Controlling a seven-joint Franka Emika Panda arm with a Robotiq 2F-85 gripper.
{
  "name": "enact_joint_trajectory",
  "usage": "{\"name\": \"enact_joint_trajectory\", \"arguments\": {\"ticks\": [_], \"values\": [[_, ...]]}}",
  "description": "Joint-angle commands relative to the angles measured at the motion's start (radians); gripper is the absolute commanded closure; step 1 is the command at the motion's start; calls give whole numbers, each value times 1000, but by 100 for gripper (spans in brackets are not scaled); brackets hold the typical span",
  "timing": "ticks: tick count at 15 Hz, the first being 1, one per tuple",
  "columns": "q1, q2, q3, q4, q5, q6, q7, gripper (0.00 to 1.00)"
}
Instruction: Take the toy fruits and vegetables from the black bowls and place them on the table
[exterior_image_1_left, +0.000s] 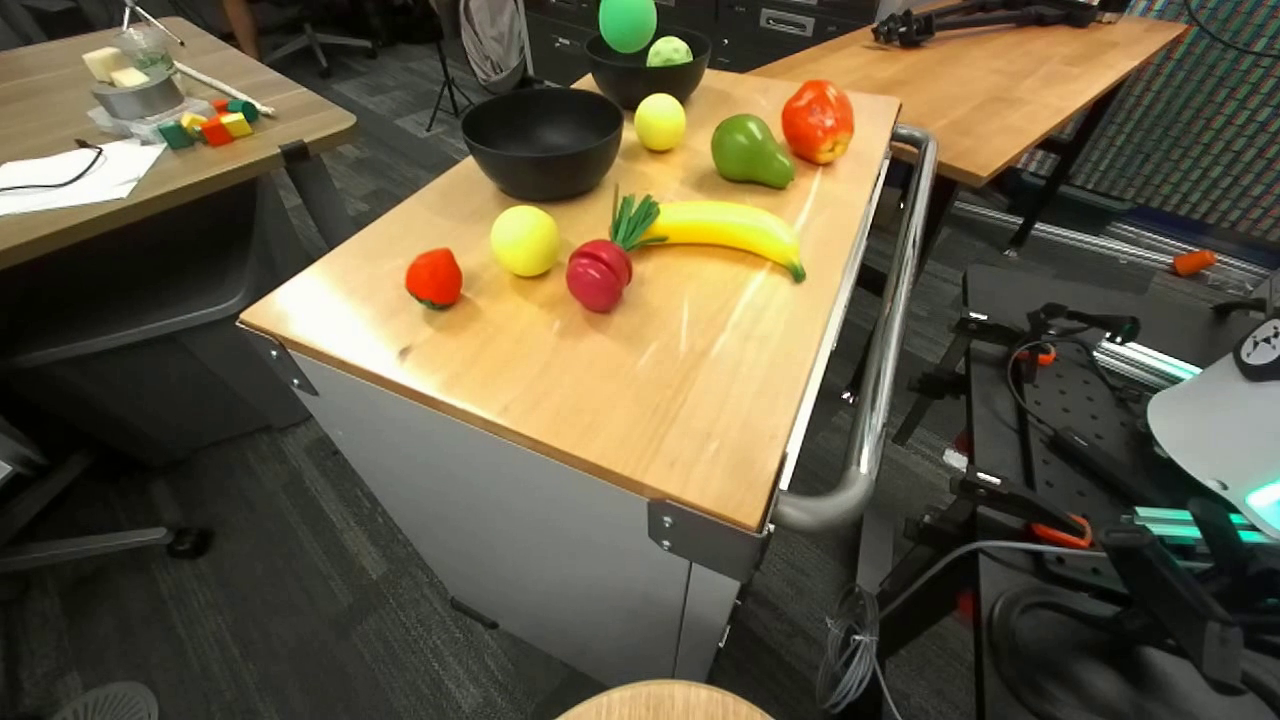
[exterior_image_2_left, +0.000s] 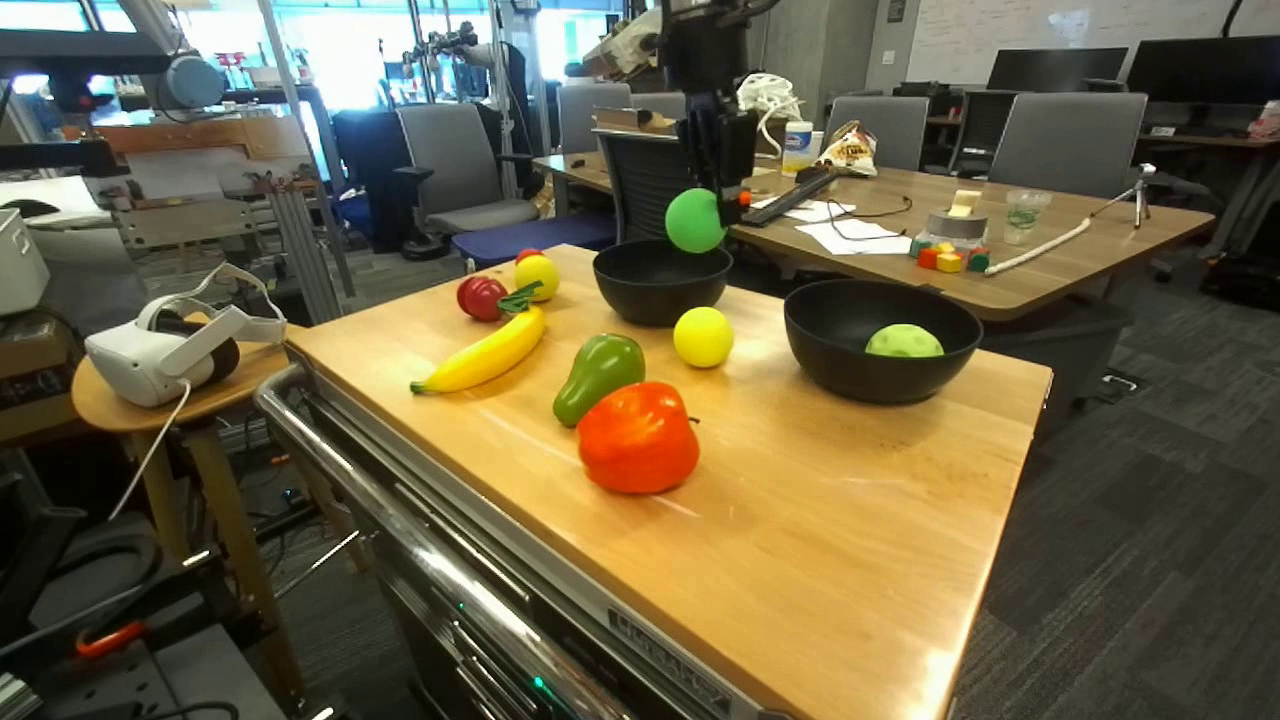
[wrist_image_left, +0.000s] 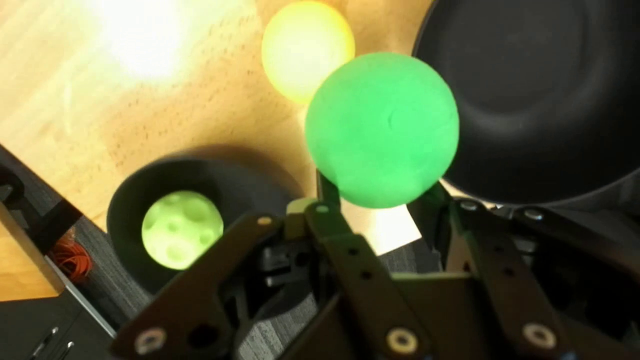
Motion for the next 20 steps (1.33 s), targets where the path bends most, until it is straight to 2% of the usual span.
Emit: {"name": "enact_joint_trajectory", "arguments": {"ticks": [1, 7, 10, 13, 16, 17, 18, 20], "values": [[34, -147, 25, -248, -58, 98, 101, 86], [34, -298, 85, -543, -112, 174, 199, 86], [18, -349, 105, -656, -96, 312, 230, 86], [7, -370, 116, -717, -92, 439, 247, 86], [-7, -379, 118, -740, -97, 509, 221, 86], [-13, -384, 118, -740, -91, 515, 198, 36], [-20, -389, 116, -727, -70, 503, 160, 34], [-39, -412, 108, -696, -58, 465, 91, 19]]}}
